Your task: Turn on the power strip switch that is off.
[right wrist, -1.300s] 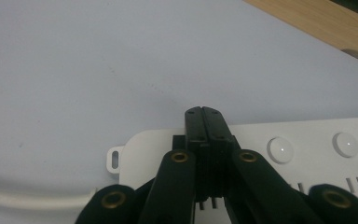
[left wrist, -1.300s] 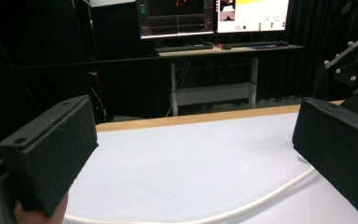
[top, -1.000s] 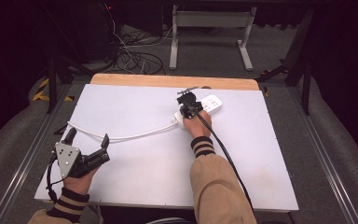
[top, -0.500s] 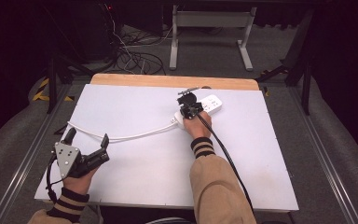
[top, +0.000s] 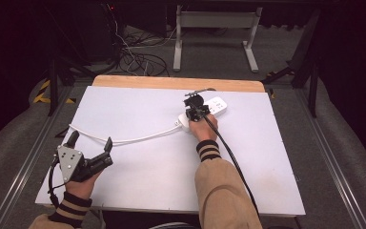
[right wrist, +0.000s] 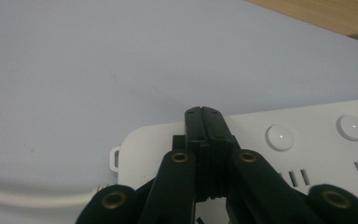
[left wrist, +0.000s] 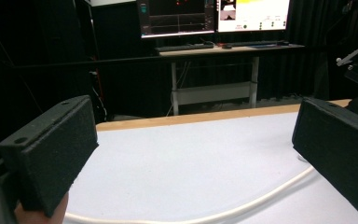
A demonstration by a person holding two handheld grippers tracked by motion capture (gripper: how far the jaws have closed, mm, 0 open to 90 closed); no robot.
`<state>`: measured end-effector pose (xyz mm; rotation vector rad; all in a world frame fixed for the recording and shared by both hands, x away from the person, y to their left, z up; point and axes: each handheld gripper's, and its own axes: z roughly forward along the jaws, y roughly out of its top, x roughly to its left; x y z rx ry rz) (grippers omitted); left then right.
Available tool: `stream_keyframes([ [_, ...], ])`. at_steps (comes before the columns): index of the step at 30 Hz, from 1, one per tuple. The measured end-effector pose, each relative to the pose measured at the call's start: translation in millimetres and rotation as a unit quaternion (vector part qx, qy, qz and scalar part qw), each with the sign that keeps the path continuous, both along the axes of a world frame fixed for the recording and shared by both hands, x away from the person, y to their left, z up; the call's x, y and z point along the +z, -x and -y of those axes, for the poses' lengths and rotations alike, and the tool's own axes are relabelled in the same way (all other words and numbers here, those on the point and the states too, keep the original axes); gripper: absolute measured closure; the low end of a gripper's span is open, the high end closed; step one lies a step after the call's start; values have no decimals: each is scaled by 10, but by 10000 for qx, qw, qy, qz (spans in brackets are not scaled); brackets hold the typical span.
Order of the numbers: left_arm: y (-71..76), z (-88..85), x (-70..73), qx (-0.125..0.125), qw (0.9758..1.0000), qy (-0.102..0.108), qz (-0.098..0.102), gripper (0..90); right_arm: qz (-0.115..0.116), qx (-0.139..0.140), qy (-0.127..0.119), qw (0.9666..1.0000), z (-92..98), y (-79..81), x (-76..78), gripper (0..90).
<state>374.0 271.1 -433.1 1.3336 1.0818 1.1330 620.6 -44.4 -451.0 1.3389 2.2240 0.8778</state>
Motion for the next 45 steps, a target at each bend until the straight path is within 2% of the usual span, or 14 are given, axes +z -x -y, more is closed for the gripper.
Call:
stream_keyframes([
  [2,2,-1,2,1,10000,-22,2,5,-26,-46,-36,10000,9,-7,0,900],
  [3,2,-2,2,-4,10000,-4,8,6,43,-136,128,9998,13,-11,-2,900],
  [6,0,-7,2,6,10000,-5,11,6,-85,-123,-140,9998,65,-31,-1,900],
  [7,-2,-7,2,2,10000,-7,10,6,-87,-107,-143,9998,68,-32,-2,900],
  [9,-10,-3,2,-10,10000,-2,-1,6,-47,-79,62,9999,28,-25,8,900],
  [12,-14,12,1,-34,10000,-18,1,6,-41,-73,71,9999,27,-24,8,900],
  [18,-20,17,2,-49,10000,-15,-6,6,56,-62,374,9993,-35,1,7,900],
  [29,-23,27,2,-83,10000,-32,-15,7,116,-75,423,9990,-49,13,1,900],
  [45,-23,27,-1,-81,10000,-35,-31,7,38,-108,453,9989,-60,-2,15,900],
])
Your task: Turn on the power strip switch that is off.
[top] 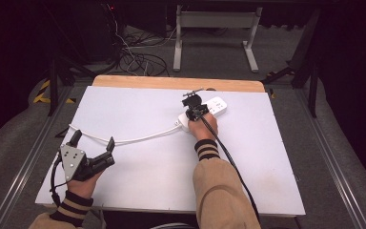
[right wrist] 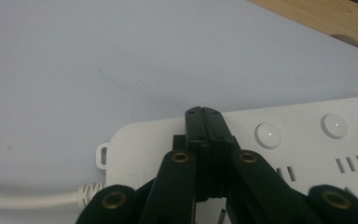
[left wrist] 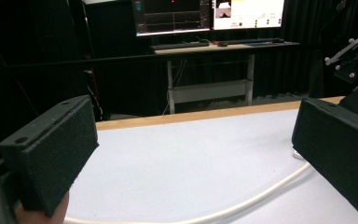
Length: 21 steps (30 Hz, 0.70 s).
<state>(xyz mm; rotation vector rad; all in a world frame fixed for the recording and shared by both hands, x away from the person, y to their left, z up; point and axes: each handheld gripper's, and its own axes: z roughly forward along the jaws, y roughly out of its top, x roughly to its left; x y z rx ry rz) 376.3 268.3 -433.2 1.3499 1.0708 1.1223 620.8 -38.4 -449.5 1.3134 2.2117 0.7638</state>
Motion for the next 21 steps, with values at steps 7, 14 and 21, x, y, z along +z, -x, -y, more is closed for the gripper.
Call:
stream_keyframes([
  [7,0,4,-1,0,10000,-7,6,7,-4,-17,-12,10000,-1,-1,0,900],
  [14,-3,3,-2,-8,10000,-8,-8,7,-5,-20,-33,10000,2,-4,0,900],
  [21,-2,4,-2,-14,10000,-11,-8,8,-11,-27,-48,10000,6,-6,0,900],
])
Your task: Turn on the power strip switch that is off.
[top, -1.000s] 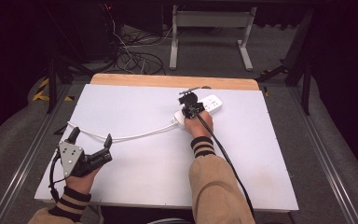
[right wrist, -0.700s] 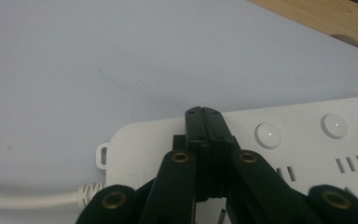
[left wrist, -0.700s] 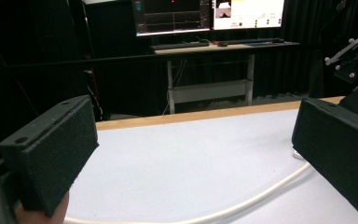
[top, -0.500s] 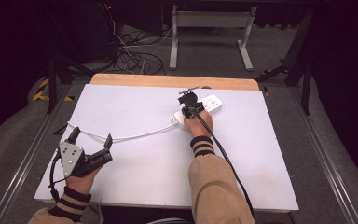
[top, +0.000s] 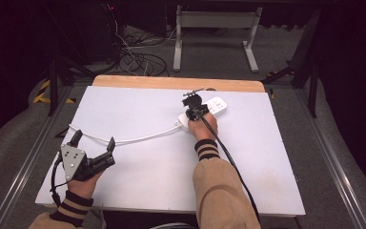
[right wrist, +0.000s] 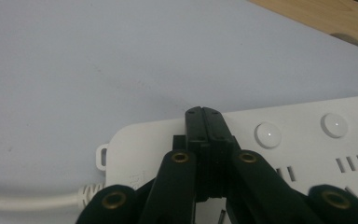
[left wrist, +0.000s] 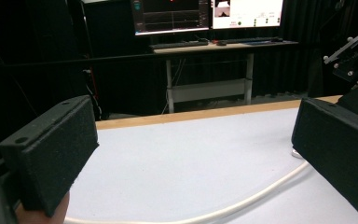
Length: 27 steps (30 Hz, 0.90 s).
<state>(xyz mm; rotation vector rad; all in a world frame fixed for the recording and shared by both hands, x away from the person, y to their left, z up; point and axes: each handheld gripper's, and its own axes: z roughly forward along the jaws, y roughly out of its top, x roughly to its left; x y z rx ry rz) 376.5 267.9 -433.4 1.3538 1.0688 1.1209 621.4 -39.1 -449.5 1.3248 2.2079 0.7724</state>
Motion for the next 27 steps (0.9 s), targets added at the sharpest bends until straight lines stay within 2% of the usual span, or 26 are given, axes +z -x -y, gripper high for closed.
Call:
stream_keyframes([
  [4,0,-3,0,13,10000,-1,-1,8,-36,29,-64,10000,16,-8,3,900],
  [8,-4,-4,-2,4,10000,18,-7,8,34,68,58,10000,0,-4,2,900],
  [13,-8,0,-5,3,10000,-4,-13,8,1,74,-50,10000,21,-8,0,900],
  [27,-17,21,-16,-37,10000,-28,-40,10,73,124,197,9997,-1,12,19,900],
])
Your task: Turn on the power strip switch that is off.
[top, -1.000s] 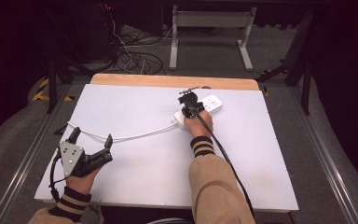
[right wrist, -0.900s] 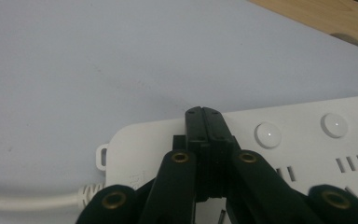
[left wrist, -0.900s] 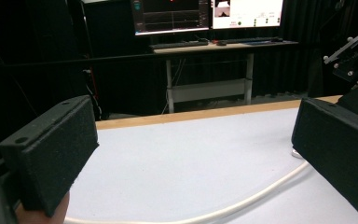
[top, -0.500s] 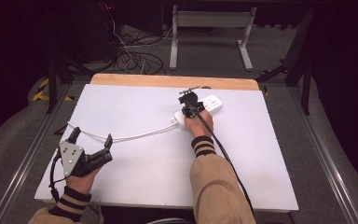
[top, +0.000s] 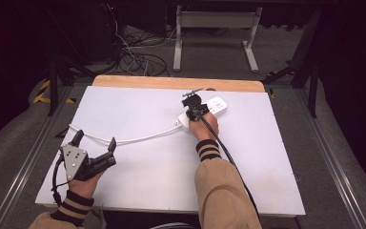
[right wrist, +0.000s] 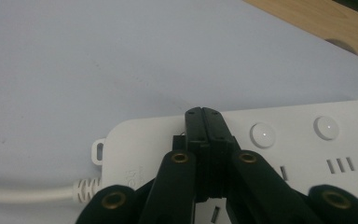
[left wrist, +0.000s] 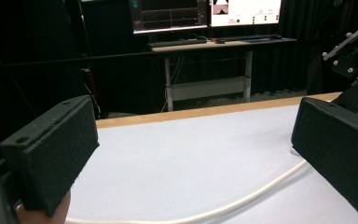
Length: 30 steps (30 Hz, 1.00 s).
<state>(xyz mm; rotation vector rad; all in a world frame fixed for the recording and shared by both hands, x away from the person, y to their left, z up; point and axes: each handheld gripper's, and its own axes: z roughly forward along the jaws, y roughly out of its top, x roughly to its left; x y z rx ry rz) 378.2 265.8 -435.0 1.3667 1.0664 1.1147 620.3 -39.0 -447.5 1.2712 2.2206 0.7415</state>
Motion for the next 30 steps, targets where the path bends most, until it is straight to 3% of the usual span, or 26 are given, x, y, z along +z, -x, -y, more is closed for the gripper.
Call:
stream_keyframes([
  [17,-9,3,-5,1,10000,3,-3,10,-34,29,-61,10000,16,-10,2,900],
  [26,-17,-6,-6,8,10000,19,-26,10,340,40,-157,9993,1,32,62,900],
  [30,-15,-8,-5,9,10000,10,-26,10,651,83,-309,9974,41,84,208,900],
])
